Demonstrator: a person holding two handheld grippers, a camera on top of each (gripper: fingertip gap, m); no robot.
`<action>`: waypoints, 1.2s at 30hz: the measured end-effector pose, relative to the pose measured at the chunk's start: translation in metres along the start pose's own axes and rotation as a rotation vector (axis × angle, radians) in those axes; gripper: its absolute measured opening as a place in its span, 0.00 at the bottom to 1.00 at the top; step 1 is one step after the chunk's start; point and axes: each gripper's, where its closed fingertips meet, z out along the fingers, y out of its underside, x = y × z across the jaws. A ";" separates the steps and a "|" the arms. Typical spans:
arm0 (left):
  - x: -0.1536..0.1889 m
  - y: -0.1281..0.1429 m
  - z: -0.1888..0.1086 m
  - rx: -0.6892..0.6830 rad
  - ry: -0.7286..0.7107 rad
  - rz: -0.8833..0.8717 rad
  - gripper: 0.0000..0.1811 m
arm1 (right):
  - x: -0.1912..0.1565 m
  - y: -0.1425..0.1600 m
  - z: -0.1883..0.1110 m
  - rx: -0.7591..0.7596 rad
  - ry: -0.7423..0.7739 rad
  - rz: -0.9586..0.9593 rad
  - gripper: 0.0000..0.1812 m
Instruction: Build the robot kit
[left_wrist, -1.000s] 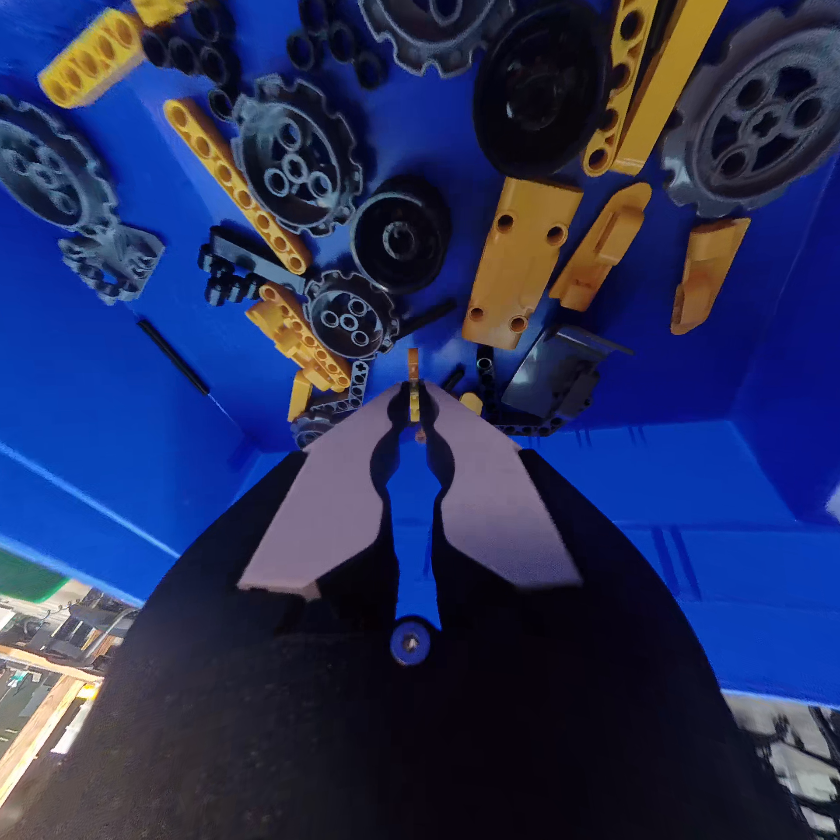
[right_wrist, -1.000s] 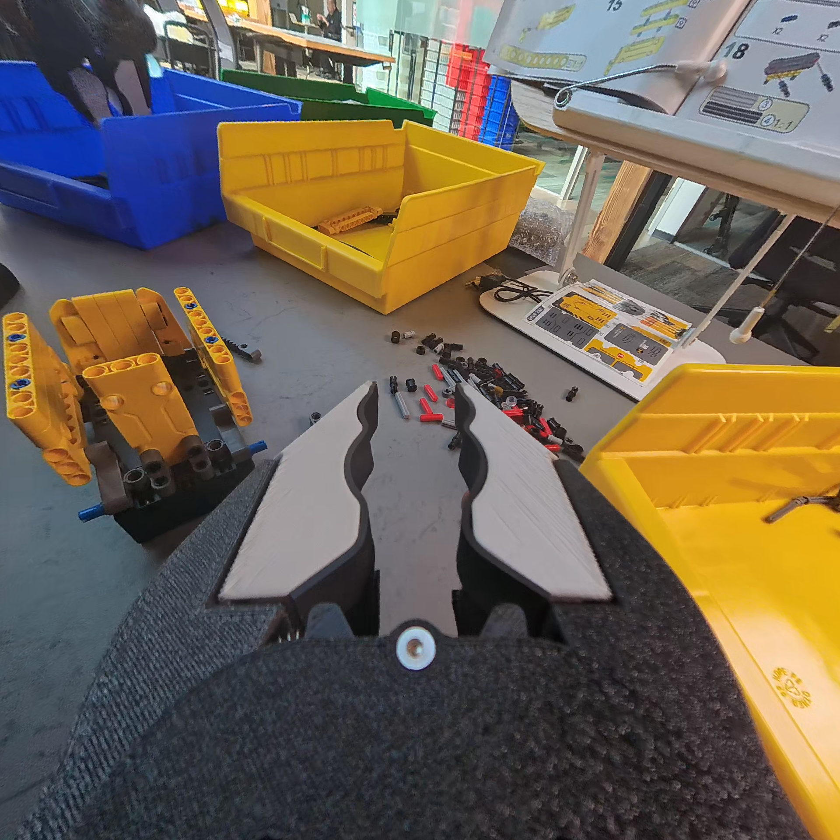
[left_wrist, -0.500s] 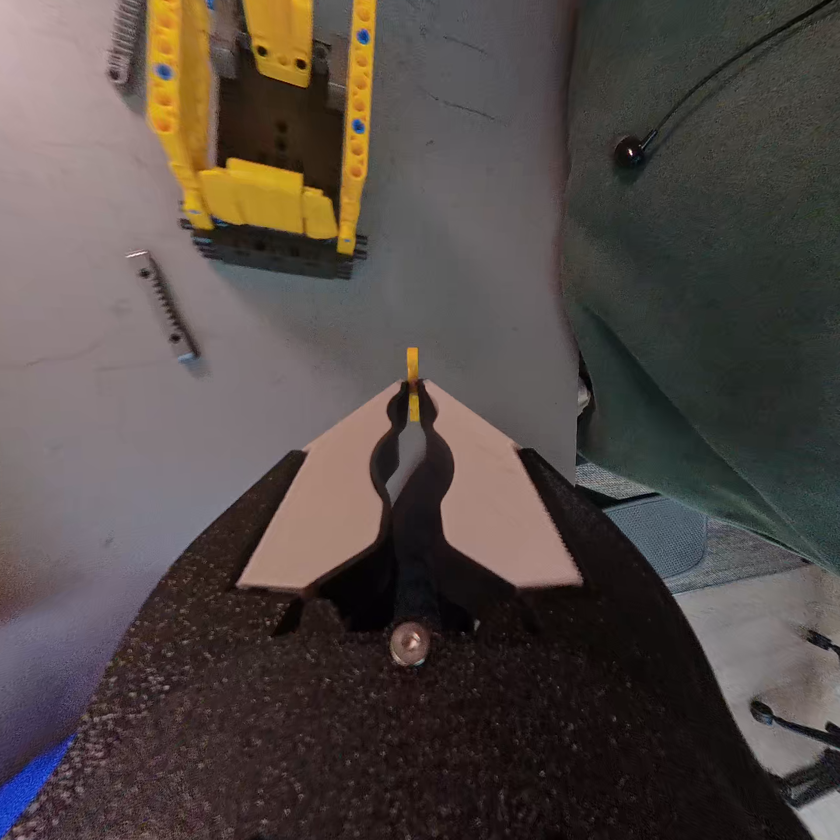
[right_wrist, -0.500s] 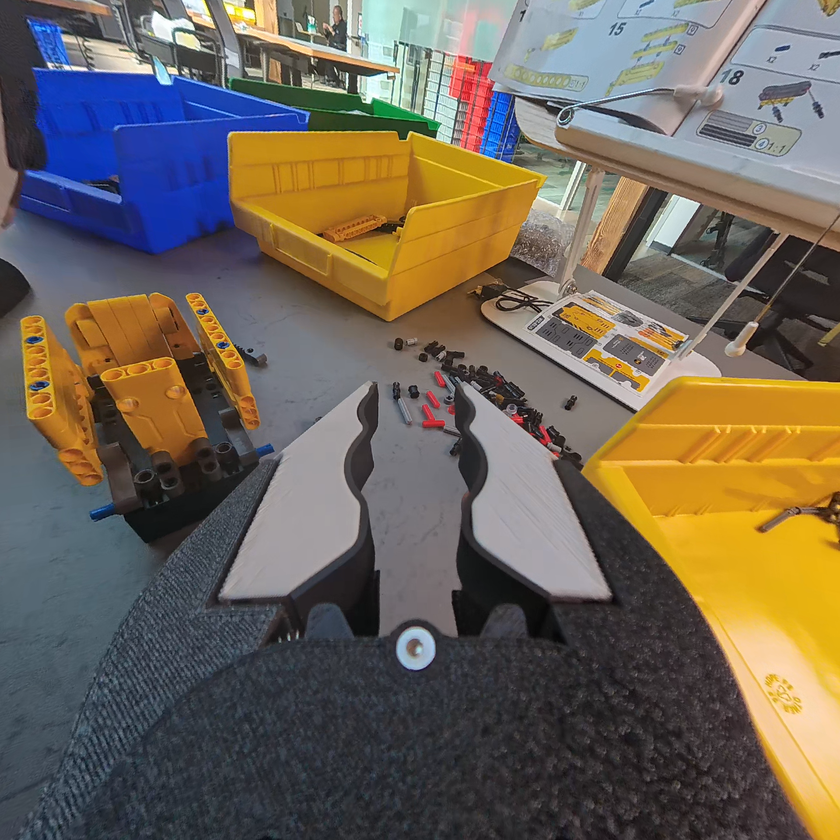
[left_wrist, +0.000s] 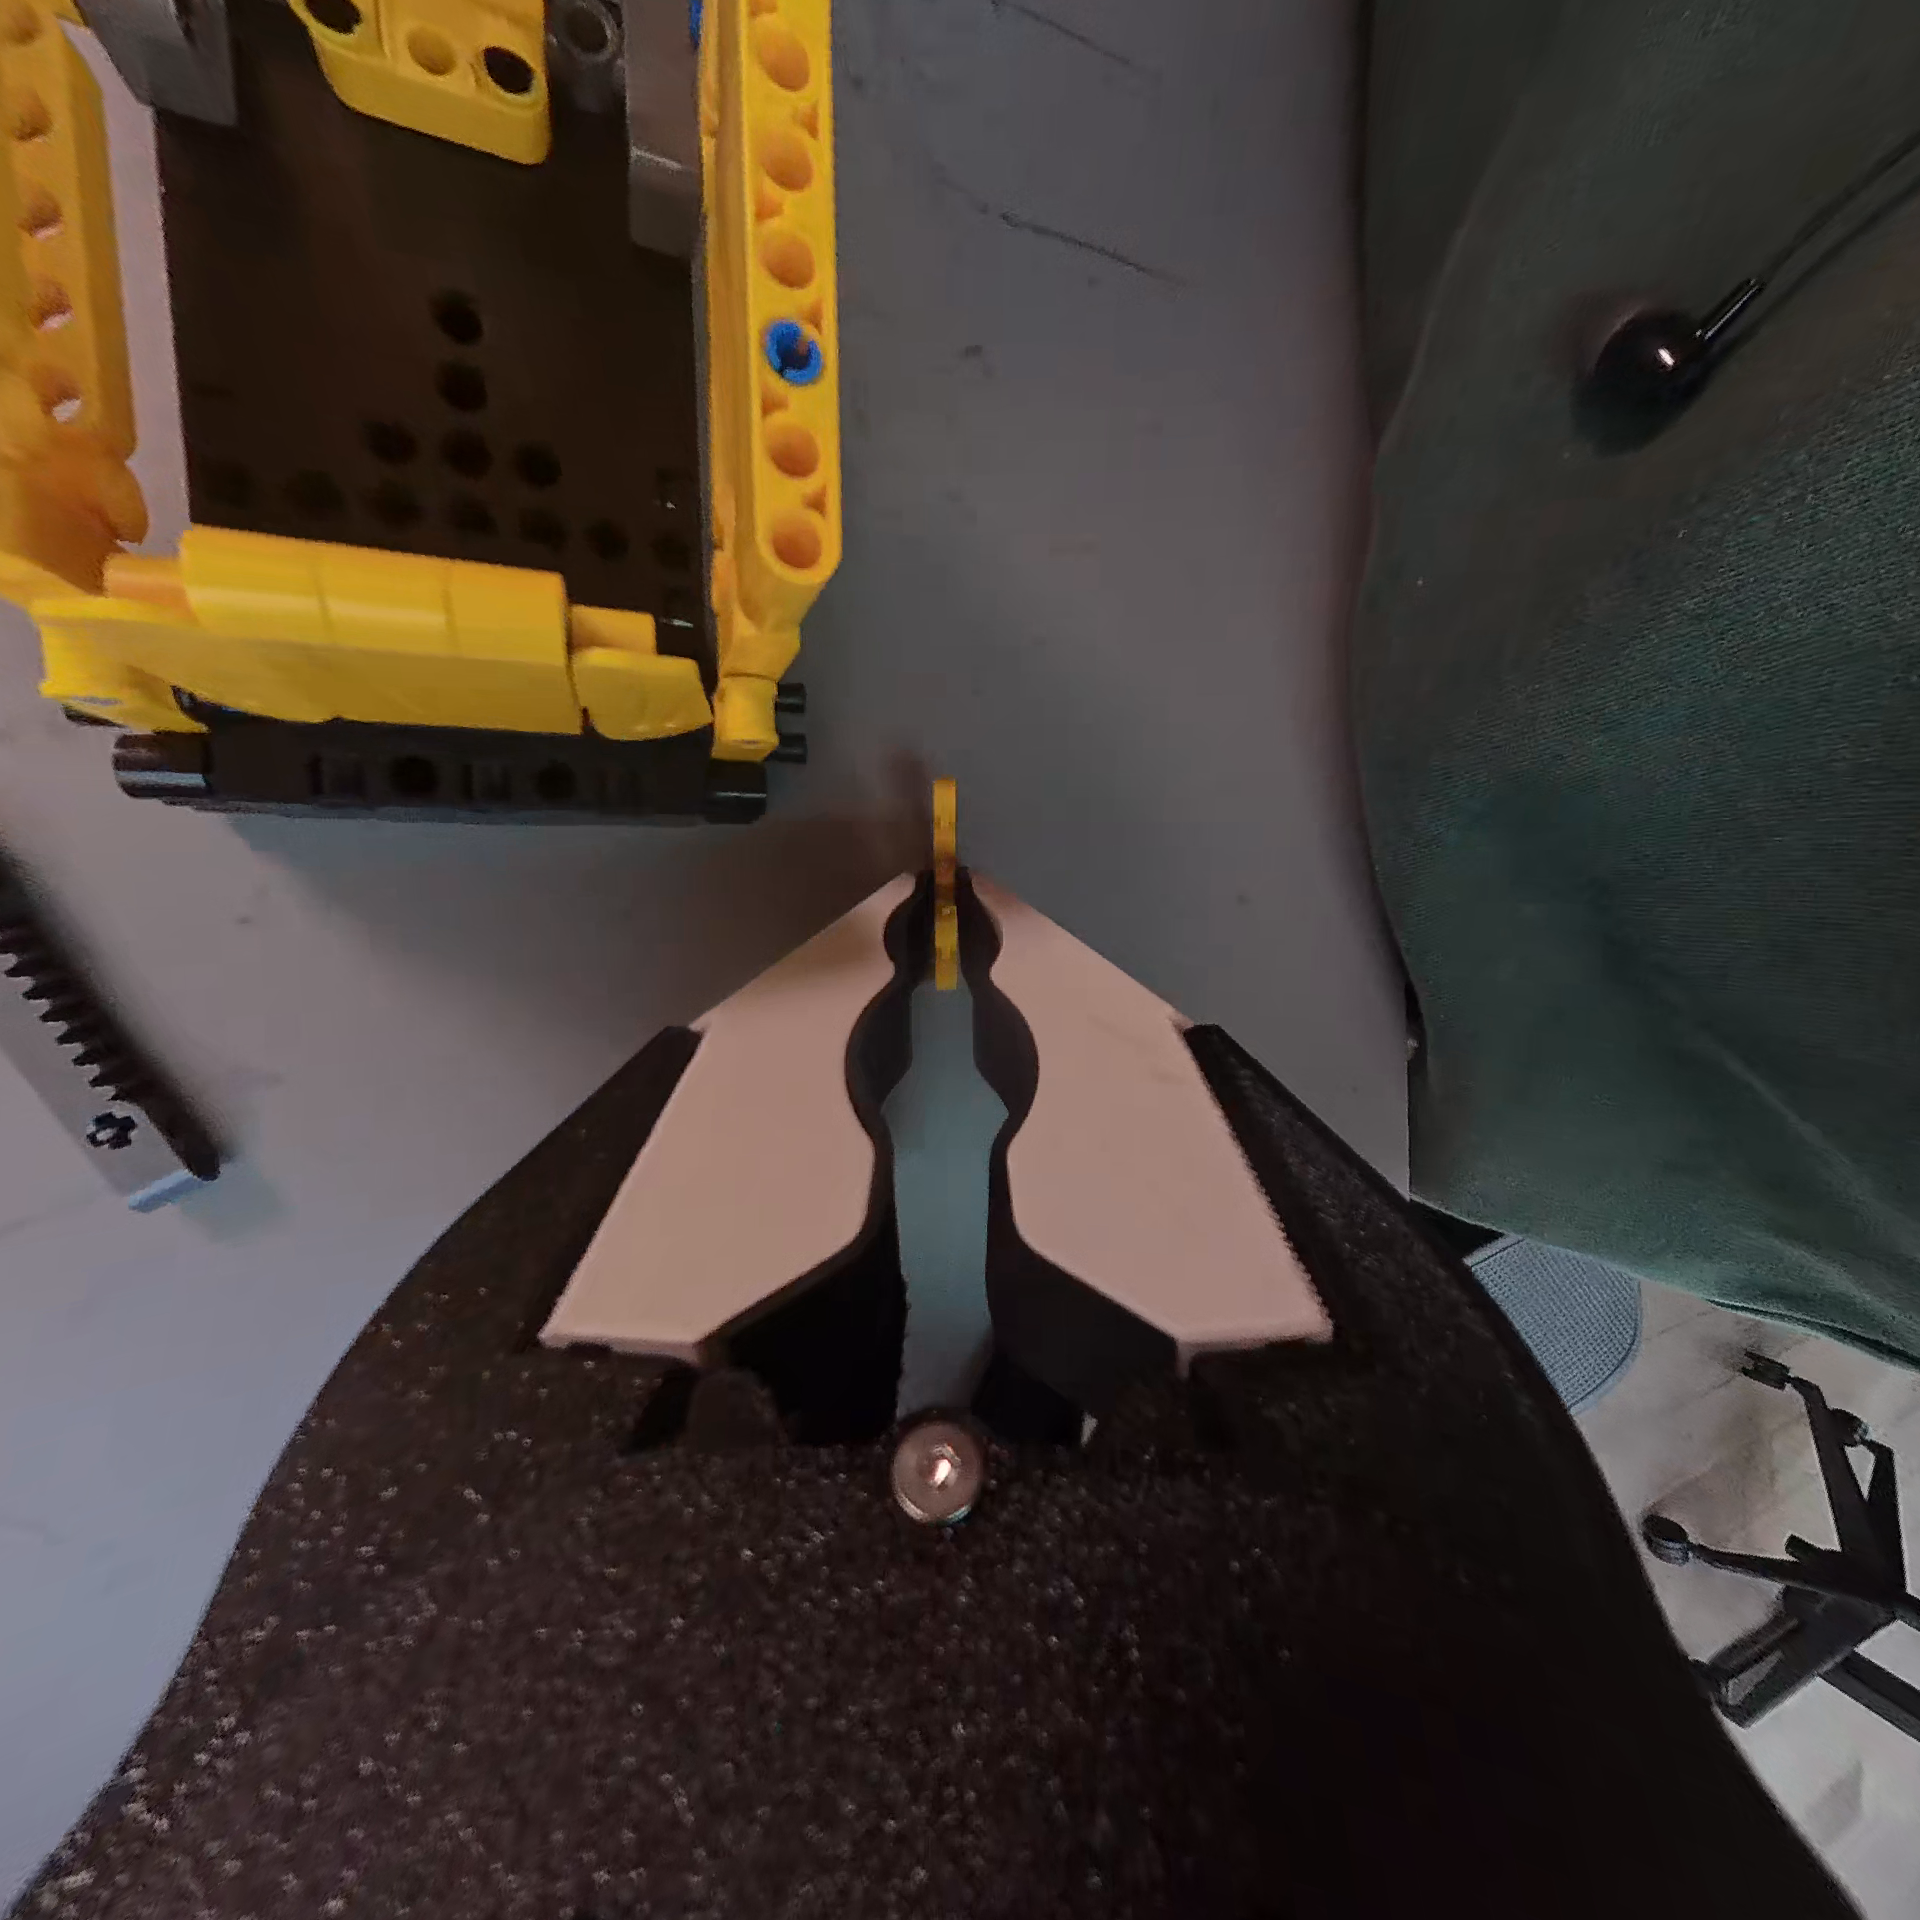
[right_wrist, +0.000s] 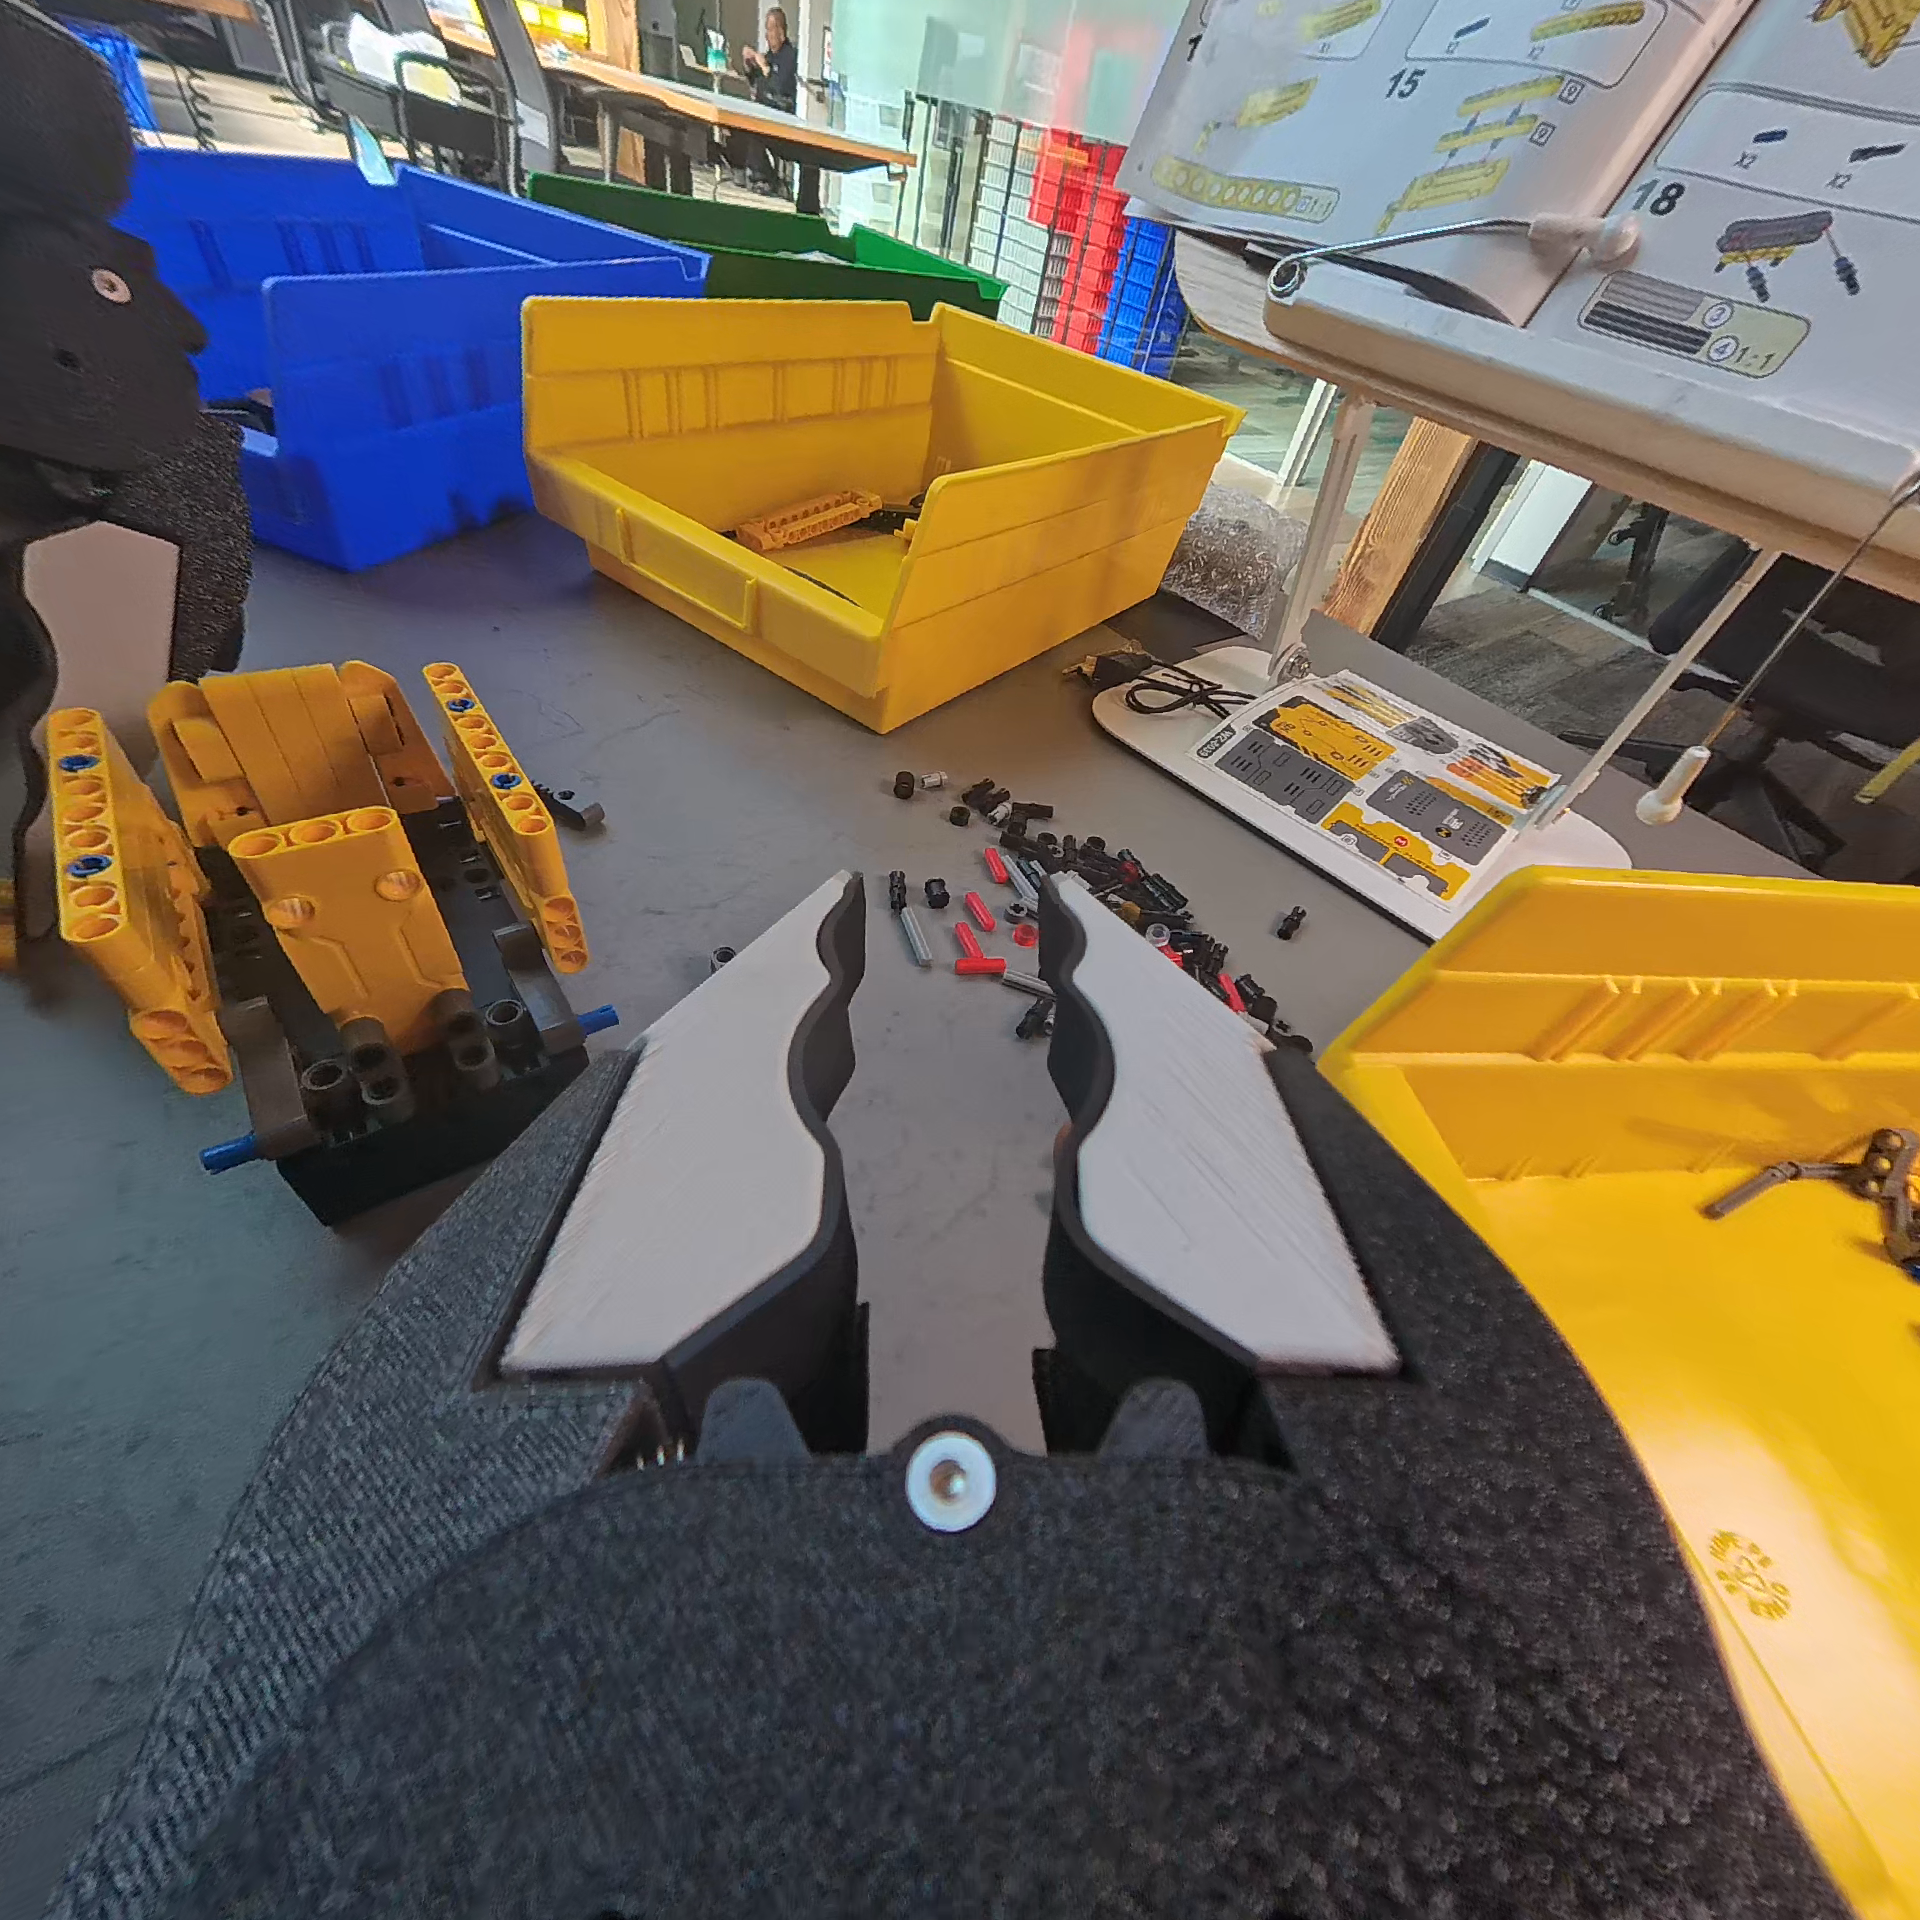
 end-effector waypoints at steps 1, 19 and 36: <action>0.000 0.000 0.000 0.005 0.004 -0.002 0.01 | 0.000 0.000 0.000 -0.001 -0.002 0.000 0.18; -0.022 0.001 -0.032 0.209 -0.167 -0.080 0.09 | -0.002 0.002 0.001 -0.010 -0.008 -0.006 0.18; -0.012 0.017 -0.014 0.195 -0.399 0.052 0.09 | -0.006 0.009 0.005 -0.036 -0.011 -0.013 0.18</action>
